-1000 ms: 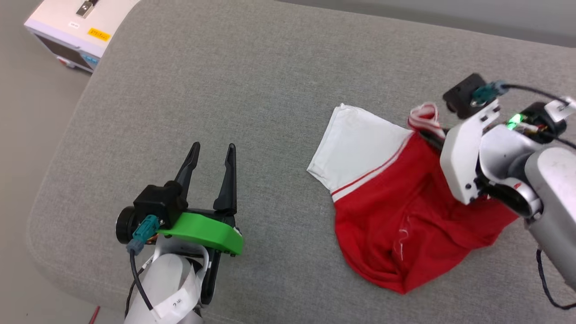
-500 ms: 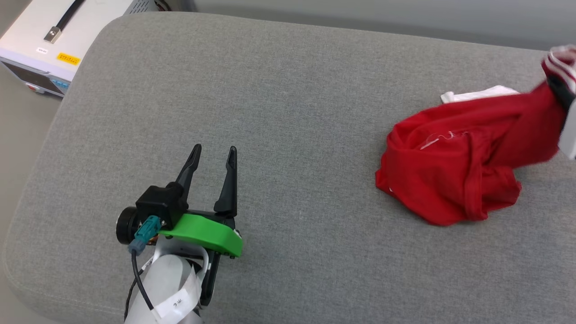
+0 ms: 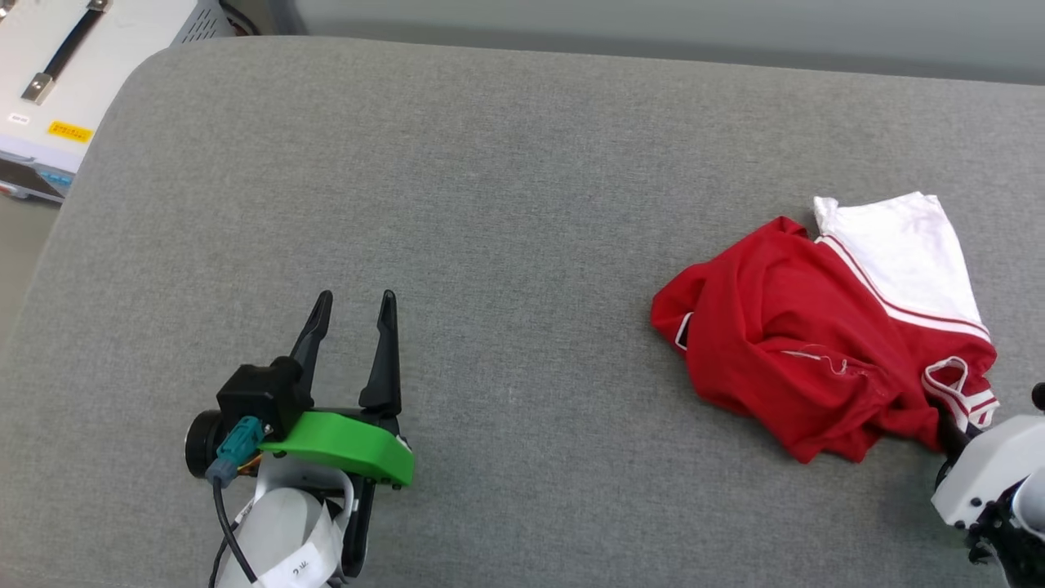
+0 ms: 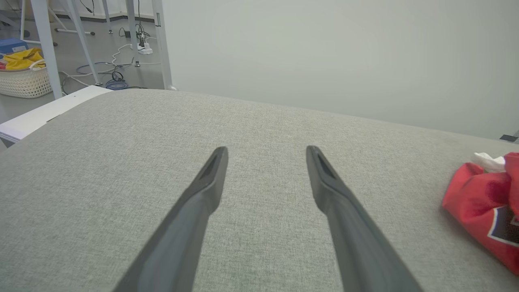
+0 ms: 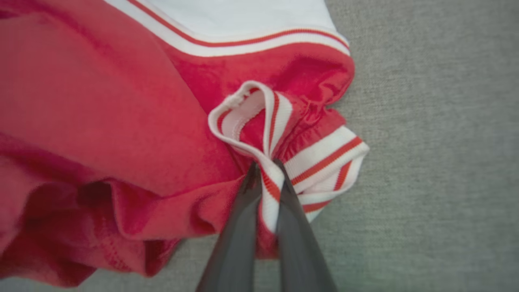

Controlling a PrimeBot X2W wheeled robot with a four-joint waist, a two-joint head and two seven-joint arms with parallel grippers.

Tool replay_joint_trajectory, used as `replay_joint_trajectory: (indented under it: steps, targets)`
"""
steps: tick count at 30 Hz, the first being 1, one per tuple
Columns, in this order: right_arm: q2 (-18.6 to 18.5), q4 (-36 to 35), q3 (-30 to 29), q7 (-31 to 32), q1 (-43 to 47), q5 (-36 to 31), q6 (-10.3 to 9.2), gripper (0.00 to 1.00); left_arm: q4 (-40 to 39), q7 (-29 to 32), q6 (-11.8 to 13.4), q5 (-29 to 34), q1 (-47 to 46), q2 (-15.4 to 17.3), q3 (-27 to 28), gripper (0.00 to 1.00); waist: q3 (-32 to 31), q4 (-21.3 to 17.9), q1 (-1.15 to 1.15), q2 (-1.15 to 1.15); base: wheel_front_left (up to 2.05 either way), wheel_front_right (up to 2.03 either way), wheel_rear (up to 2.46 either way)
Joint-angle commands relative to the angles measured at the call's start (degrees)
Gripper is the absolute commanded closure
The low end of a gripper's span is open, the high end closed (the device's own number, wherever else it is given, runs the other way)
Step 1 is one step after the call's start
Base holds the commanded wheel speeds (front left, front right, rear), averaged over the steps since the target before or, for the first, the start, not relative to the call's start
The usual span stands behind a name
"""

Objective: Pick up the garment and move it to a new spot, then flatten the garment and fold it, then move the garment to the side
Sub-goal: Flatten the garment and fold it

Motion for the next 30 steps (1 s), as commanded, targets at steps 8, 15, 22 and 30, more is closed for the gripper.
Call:
replay_joint_trajectory:
  steps: [8,15,22,30]
  targets:
    - [6.6,-8.7,-5.4,-13.2,3.3,-7.6,-0.04,0.0,0.8,-0.3,-0.1,0.2,0.9,0.6,-0.3,0.0,-2.6,-1.0,0.0,0.0,0.0,0.0,0.0]
    - [9.5,-15.2,-5.0,-21.8,6.1,-13.6,-0.04,0.0,1.6,-0.3,0.0,-0.1,2.3,1.0,-0.3,0.0,-5.5,-0.8,0.0,0.0,0.0,0.0,0.0]
    - [10.3,-19.7,-0.3,-23.9,10.0,-16.6,-0.04,0.0,1.6,0.2,0.6,-0.5,3.9,1.5,-0.2,0.0,-7.3,-1.1,0.0,0.0,0.0,0.0,0.0]
    - [10.6,-23.3,3.9,-23.2,14.0,-18.7,-0.04,0.0,0.9,1.2,1.4,-0.8,5.2,2.3,0.0,0.0,-9.0,-2.3,0.0,0.0,0.0,0.0,0.0]
